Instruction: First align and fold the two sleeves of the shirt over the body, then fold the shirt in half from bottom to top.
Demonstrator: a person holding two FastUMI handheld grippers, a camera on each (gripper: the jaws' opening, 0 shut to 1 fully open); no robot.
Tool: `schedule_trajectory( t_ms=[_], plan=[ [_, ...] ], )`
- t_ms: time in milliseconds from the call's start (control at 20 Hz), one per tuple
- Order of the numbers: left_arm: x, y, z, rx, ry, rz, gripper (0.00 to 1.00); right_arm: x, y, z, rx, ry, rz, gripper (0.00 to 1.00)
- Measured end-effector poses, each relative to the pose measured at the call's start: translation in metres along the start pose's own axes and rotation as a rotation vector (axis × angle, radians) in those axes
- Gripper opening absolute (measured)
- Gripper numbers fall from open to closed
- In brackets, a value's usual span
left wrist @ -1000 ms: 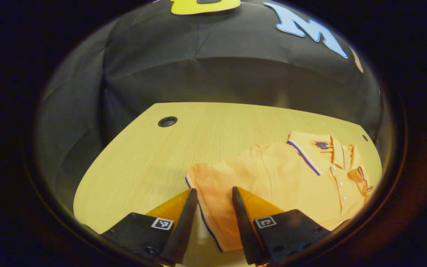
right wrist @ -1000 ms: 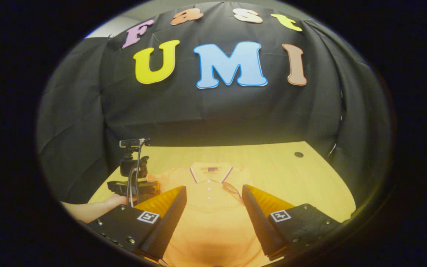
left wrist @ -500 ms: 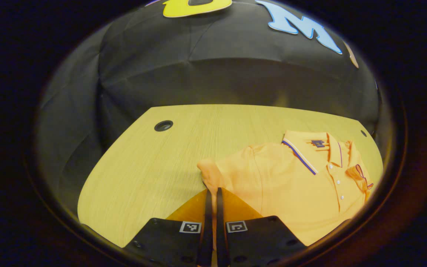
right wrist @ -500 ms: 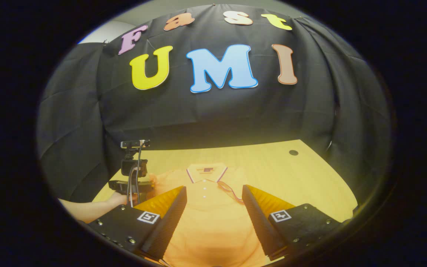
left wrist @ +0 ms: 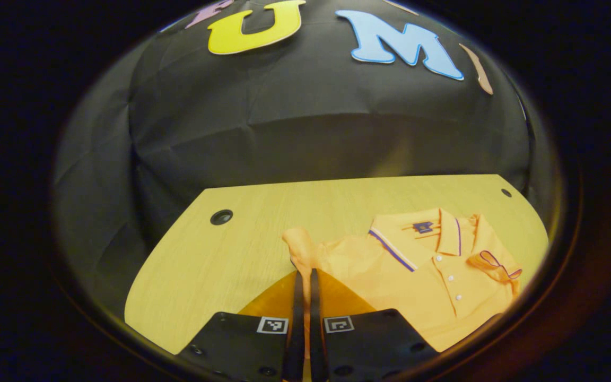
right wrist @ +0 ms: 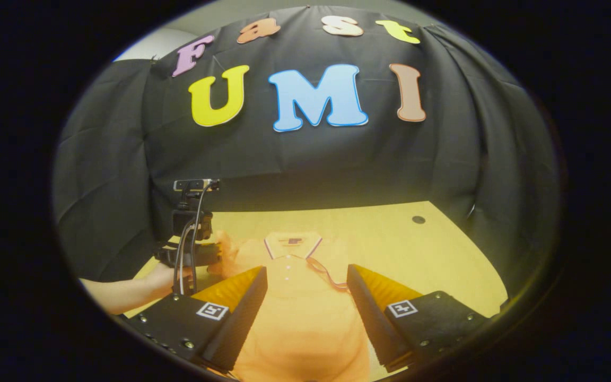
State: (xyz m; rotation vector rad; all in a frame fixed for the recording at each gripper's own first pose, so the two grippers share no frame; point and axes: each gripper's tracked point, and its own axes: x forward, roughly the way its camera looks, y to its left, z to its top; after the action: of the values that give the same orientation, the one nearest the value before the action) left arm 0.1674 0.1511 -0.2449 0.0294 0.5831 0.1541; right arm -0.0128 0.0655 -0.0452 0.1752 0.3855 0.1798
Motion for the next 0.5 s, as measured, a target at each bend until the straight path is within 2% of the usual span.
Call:
schedule_trajectory(
  t_ms=[200,500],
  plan=[
    [-0.003,-0.027,0.006,0.062,-0.01,-0.022,0.11,-0.001,-0.006,-0.003,0.012,0.002,-0.001,0.93],
    [0.003,-0.065,-0.008,0.126,0.024,-0.065,0.1,-0.003,-0.013,-0.013,0.038,0.021,-0.018,0.93]
  ],
)
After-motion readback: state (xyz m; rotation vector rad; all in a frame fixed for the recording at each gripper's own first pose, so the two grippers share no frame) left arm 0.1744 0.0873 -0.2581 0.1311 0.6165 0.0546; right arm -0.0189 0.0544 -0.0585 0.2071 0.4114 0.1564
